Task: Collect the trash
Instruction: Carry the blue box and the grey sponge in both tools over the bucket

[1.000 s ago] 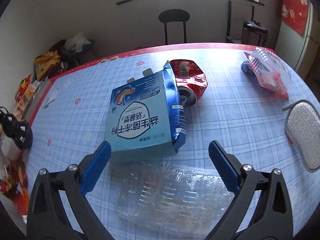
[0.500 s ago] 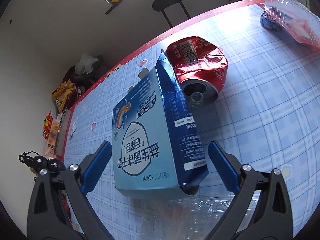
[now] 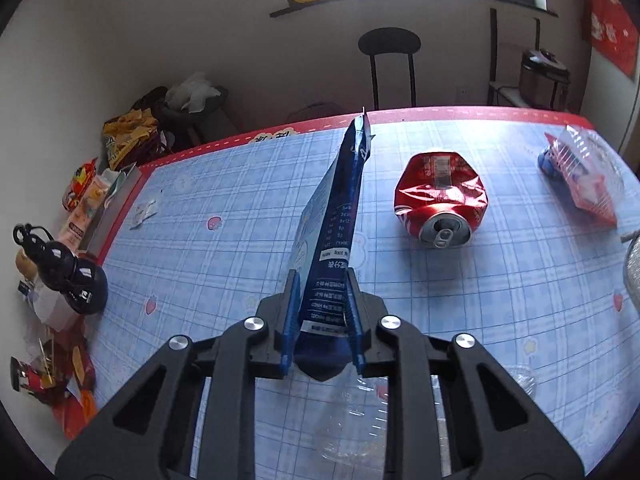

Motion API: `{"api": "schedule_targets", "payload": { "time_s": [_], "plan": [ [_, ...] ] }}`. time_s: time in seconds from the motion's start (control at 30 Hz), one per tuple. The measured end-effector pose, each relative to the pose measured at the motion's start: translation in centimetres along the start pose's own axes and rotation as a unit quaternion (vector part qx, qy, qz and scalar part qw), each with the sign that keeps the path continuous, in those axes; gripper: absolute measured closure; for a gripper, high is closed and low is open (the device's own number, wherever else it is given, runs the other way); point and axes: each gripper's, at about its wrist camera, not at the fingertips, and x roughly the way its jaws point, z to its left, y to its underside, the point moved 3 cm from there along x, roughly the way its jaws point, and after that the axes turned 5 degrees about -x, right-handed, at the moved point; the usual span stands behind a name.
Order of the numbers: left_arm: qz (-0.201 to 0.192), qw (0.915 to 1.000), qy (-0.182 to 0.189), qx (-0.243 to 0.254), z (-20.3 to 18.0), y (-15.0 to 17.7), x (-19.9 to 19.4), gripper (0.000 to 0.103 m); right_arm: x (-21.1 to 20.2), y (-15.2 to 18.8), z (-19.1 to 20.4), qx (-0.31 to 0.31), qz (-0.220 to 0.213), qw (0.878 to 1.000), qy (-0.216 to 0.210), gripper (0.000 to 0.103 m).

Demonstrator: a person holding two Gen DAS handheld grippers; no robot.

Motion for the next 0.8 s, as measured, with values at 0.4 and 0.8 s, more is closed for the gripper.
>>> {"api": "schedule_targets", "payload": {
  "time_s": [0.4,0.8],
  "plan": [
    [-0.025,0.9626,0.149,-0.225,5.3,3.5,-10.0,0.081,-4.5,0.4,1.7,-0.016,-0.045,0.999,0.006,0.085],
    [-0.042,0.9528,0.234,-0.189,0.6,6.0,-18.8,0.081,-13.1,2.1,1.8,-0.018,-0.133,0.99,0.041,0.085]
  ]
}}
